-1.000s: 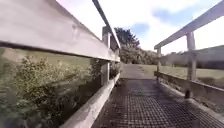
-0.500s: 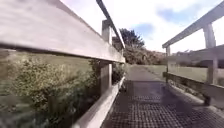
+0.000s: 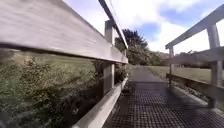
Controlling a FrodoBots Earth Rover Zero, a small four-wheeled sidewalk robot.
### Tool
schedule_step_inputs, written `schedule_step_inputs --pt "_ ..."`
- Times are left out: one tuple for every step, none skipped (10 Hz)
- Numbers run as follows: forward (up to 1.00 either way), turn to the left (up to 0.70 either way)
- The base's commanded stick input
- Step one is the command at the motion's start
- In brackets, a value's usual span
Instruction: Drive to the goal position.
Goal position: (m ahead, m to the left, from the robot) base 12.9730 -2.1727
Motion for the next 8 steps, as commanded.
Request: schedule_step_inputs --pt "0.85 -0.34" --pt "0.62 -0.23" --pt "0.14 -0.01" --pt "0.04 0.00" --pt "0.00 0.00" --pt "0.00 0.00" --pt "0.00 0.00" --pt "0.00 0.00"
